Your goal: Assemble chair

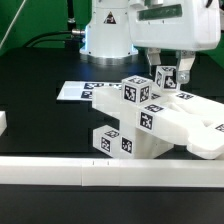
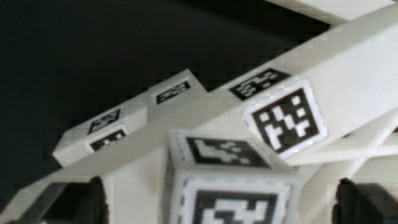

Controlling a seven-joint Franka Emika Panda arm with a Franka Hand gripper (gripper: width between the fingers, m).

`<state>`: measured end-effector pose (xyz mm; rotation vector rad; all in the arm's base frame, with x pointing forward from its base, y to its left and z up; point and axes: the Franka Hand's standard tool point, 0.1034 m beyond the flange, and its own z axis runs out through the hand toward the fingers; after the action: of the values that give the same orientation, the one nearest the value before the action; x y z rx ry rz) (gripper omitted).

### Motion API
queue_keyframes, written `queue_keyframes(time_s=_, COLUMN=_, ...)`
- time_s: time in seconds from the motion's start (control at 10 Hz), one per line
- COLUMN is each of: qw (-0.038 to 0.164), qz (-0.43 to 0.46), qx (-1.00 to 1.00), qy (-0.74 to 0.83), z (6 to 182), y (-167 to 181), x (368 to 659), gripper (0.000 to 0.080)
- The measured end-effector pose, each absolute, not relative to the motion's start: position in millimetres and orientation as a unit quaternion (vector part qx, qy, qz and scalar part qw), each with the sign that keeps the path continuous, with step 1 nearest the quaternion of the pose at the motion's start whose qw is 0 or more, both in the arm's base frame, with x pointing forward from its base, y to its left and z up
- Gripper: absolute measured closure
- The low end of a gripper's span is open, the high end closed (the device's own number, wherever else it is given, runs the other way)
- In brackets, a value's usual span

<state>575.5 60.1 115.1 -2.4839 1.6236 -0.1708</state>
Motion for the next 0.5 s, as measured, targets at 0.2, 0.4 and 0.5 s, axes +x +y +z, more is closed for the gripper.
queue_keyframes(time_s=0.2, qw=0.077, qz=-0.062, qx=-0.873, qy=0.477, z=113.9, y=59.3, x=574.9, gripper=0.0152)
queue_keyframes(time_s=0.4, qw=0.056, qz=-0.064, qx=-0.918, qy=0.387, z=108.9, y=58.3, x=573.6, gripper=0.0151)
queue_keyframes(time_s=0.5, qw=0.049, qz=-0.066, qx=-0.936, qy=0.343, z=110.3, y=60.0, x=575.0, gripper=0.0151)
